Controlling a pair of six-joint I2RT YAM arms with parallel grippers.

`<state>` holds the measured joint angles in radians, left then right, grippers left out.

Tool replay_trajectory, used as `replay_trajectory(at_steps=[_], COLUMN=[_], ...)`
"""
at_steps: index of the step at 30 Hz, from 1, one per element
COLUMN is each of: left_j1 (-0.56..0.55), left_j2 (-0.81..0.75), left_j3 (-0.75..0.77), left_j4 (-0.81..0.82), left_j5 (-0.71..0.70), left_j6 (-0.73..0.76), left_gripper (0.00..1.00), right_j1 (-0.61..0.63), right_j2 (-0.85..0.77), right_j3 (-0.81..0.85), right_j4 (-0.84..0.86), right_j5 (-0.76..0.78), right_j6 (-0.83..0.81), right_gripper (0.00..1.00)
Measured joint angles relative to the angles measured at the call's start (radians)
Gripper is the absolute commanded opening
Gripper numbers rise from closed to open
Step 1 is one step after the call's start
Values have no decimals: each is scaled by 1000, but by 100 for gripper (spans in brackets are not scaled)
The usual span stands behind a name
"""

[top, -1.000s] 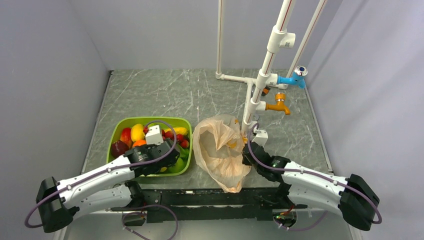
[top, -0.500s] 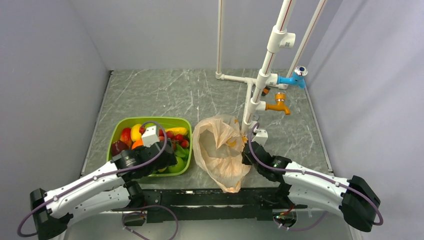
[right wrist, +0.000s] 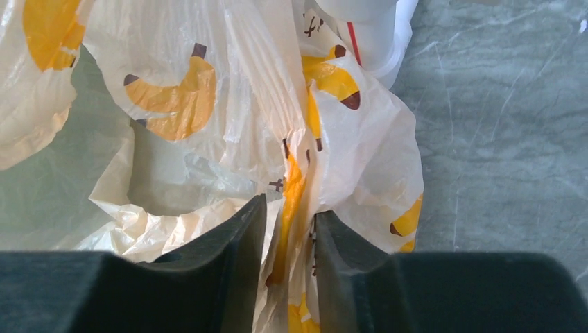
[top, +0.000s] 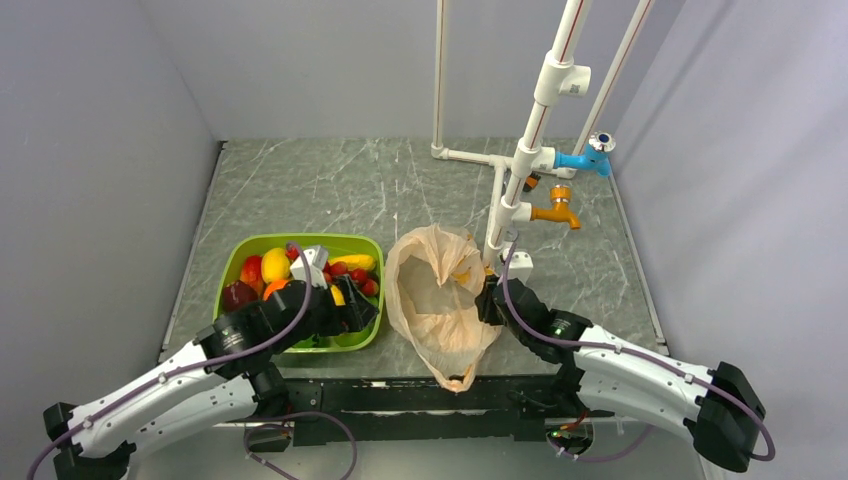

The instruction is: Take the fake fruits out of the plastic bag

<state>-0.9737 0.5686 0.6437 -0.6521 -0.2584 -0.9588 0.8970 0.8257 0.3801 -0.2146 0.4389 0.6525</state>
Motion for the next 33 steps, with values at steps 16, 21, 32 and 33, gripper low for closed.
replay_trajectory(at_steps=[16,21,32,33], left_j1=[0,-31,-94,-95], left_j2=[138,356,619,633], left_j3=[20,35,161,173], left_j4=[202,356,505,509], left_j5=[153,261,341,344], left_j6=[82,111,154,155], left_gripper=[85,81,71,71], right_j1=[0,0,0,0], right_j2=[-33,-30,-53,-63], right_j3=[36,99,153,153], right_j4=[-16,-30,-105,-119], right_j5=[7,39,62,68], right_j6=[-88,-106,-105,-99], right_gripper=[84,85,91,93])
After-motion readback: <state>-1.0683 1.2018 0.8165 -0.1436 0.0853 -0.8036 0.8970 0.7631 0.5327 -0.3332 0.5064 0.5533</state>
